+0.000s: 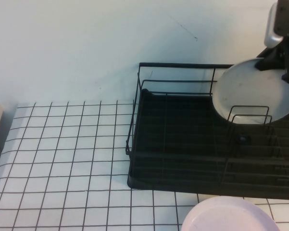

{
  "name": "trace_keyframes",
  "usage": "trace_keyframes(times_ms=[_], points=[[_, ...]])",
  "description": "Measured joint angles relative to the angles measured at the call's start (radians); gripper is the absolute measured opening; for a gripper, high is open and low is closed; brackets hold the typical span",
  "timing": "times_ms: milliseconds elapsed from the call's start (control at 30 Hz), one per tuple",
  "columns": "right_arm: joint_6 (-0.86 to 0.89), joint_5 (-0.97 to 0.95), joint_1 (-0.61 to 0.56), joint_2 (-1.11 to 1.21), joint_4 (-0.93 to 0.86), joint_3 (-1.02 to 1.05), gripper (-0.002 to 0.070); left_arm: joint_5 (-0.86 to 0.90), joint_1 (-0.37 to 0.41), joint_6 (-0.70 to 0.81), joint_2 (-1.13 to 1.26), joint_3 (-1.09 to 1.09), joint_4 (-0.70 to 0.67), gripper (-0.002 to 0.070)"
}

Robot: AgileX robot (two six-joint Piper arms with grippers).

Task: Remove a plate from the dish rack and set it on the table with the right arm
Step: Grasp the plate from the shelf, then place the plate from the table

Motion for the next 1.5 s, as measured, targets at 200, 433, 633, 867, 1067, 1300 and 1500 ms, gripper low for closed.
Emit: trace_keyframes(times_ms=[200, 433, 633, 867, 1067, 1300, 1500], points=[[0.211, 0.06, -0.002, -0.194, -0.135, -0.014, 0.0118, 0.0, 0.0, 0.0, 0.0, 0.0, 0.0, -0.0003], [0.699, 0.248, -0.048, -0.513, -0.12, 0.006, 0.0091, 0.0, 0.0, 0.0, 0.0, 0.0, 0.0, -0.0003], [0.803, 0.258, -0.133, -0.742, 0.096, 0.393, 0.009, 0.0, 0.0, 0.0, 0.0, 0.0, 0.0, -0.0003], [0.585, 0.155, -0.133, -0.86, 0.322, 1.096, 0.009, 0.0, 0.0, 0.0, 0.0, 0.0, 0.0, -0.0003], [0.286, -0.077, -0.135, -0.824, 0.495, 1.368, 0.0091, 0.0, 0.0, 0.0, 0.0, 0.0, 0.0, -0.0003], [0.121, -0.098, -0.135, -0.74, 0.618, 1.397, 0.0252, 0.0, 0.0, 0.0, 0.0, 0.0, 0.0, -0.0003], [0.104, -0.095, -0.135, -0.714, 0.59, 1.378, 0.0528, 0.0, 0.0, 0.0, 0.0, 0.0, 0.0, -0.0003]])
